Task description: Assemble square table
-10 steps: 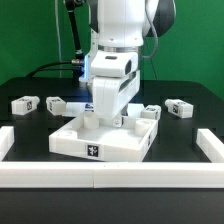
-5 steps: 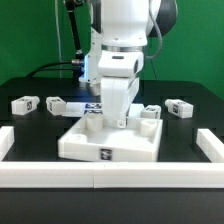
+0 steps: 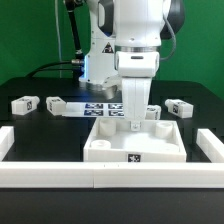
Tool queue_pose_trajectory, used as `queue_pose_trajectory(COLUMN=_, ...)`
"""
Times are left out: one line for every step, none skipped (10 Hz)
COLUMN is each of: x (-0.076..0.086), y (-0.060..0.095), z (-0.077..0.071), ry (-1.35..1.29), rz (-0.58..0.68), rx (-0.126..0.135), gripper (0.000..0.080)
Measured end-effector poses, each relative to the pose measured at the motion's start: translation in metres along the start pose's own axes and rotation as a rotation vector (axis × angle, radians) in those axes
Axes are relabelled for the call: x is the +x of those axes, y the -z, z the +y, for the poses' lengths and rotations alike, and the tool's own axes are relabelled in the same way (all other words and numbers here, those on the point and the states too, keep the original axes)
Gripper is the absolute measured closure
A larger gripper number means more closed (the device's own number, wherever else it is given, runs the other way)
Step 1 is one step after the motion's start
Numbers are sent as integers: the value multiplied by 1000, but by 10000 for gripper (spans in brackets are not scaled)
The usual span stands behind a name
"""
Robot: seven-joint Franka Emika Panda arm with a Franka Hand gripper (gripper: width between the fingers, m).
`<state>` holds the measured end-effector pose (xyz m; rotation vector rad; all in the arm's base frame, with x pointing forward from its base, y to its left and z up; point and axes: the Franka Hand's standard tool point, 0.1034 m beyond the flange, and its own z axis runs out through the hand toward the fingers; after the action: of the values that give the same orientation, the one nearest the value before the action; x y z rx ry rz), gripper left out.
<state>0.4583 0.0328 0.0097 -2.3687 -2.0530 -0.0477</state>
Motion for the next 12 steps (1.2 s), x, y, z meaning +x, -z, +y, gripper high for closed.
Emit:
queue_pose_trajectory(x=0, y=0, z=1, ry=12, rz=0, rx=-2, gripper=744)
queue_pose_trajectory(x=1, y=0, z=3, ry=45, rz=0, rx=-6, gripper=744)
queue_pose_trajectory(x=4, y=-1, z=8, ry=60, rz=3, rx=-12, gripper=744)
queue_pose_trajectory(x=13, y=-1, z=13, ry=80, rz=8, rx=-27, gripper=744)
queue_pose_trajectory(x=25, y=1, z=17, ry=104, rz=12, rx=-37, gripper=744)
queue_pose_trajectory(x=30, y=0, z=20, ry=115, rz=14, rx=-41, gripper=744)
queue_pose_trajectory(x=35, y=-1, z=24, ry=119, rz=18, rx=-45, gripper=744)
queue_pose_trajectory(x=39, y=-2, z=28, ry=102, rz=19, rx=-47, gripper=744)
queue_pose_trajectory(x=39, y=-2, z=29, ry=102, rz=18, rx=-49, gripper=744)
queue_pose_trajectory(x=36, y=-2, z=30, ry=106, rz=17, rx=-49, gripper=744)
queue_pose_trajectory(x=33, y=-2, z=31, ry=104, rz=16, rx=-47, gripper=744)
queue_pose_trajectory(x=33, y=-2, z=31, ry=103, rz=15, rx=-44, gripper=744)
